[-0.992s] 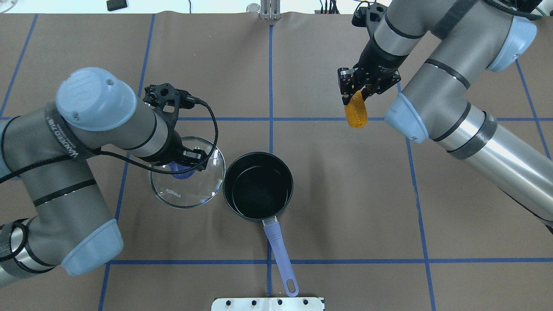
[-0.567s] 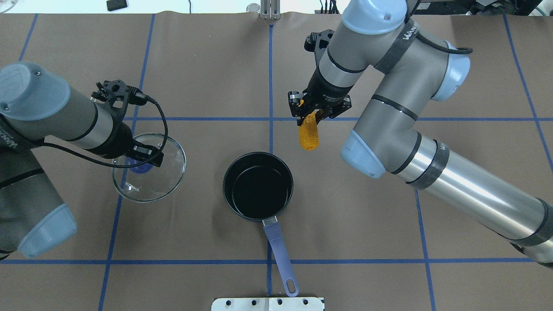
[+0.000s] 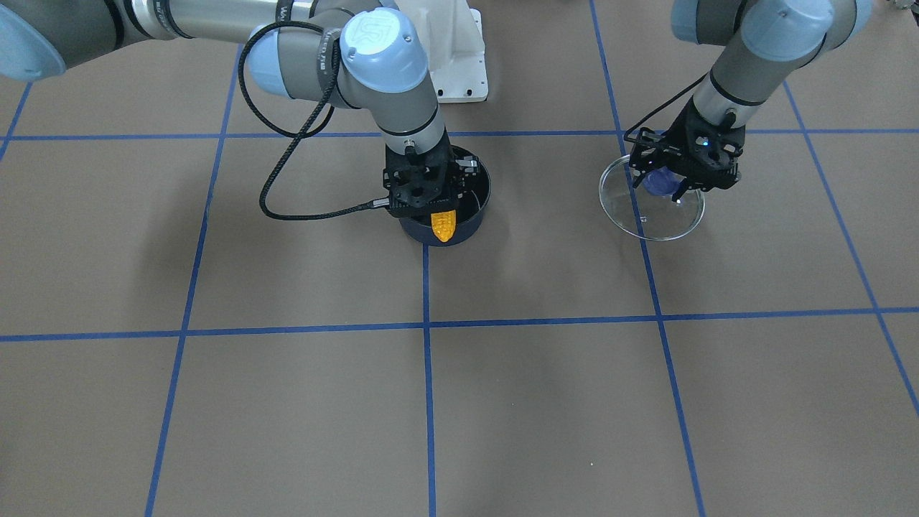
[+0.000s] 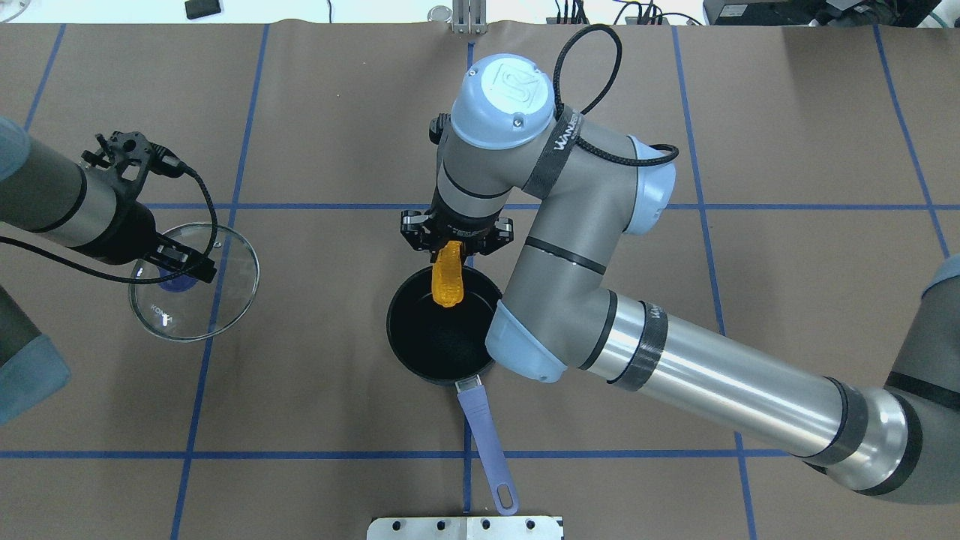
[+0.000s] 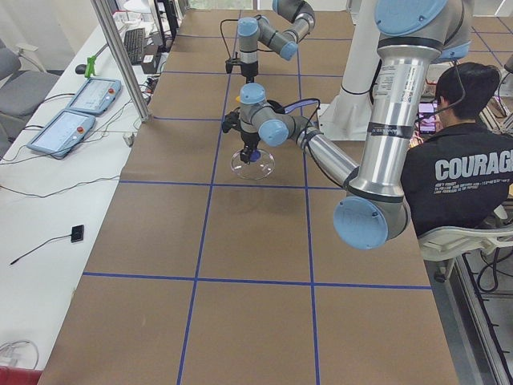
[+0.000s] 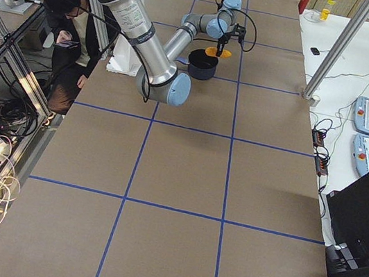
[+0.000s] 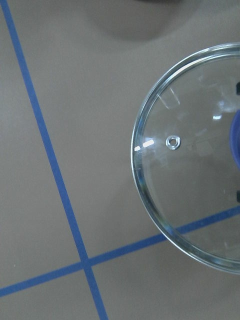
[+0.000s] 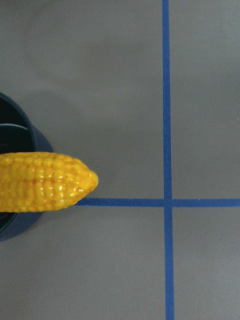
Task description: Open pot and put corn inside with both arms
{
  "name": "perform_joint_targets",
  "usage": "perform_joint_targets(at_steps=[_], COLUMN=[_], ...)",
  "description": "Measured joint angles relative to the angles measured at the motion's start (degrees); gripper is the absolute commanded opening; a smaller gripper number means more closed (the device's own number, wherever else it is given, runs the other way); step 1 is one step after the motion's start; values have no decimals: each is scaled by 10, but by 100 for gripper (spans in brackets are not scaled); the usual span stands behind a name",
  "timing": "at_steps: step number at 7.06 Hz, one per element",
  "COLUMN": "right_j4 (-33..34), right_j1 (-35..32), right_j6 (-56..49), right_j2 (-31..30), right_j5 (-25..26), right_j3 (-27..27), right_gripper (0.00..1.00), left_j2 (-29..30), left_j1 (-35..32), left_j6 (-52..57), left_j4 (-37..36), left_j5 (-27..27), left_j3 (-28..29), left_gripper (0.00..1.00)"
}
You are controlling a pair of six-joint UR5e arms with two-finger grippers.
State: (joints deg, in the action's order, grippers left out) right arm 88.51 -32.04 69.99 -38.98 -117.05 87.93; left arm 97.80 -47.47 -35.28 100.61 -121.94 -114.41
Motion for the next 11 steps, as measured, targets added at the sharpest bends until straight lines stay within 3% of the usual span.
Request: perform_joint_targets(at_steps=[5,6,7,11], right_j4=[-1,-1,-1,0], right_j1=[33,34,36,37], right_j6=[7,7,7,7], right_j2=[-19,-24,-28,-39], right_j5=[16,16,16,26], right_j3=[5,6,9,50], right_gripper=[0,4,99,100], left_j2=[-16,-15,-15,-25], left_j1=[-59,-66,-71,-85], left_j6=[55,60,66,114], left_j4=[17,17,17,18], left_j5=[-50,-55,-57,-58], left_j3=[30,35,41,60], left_gripper=[54,53,54,55])
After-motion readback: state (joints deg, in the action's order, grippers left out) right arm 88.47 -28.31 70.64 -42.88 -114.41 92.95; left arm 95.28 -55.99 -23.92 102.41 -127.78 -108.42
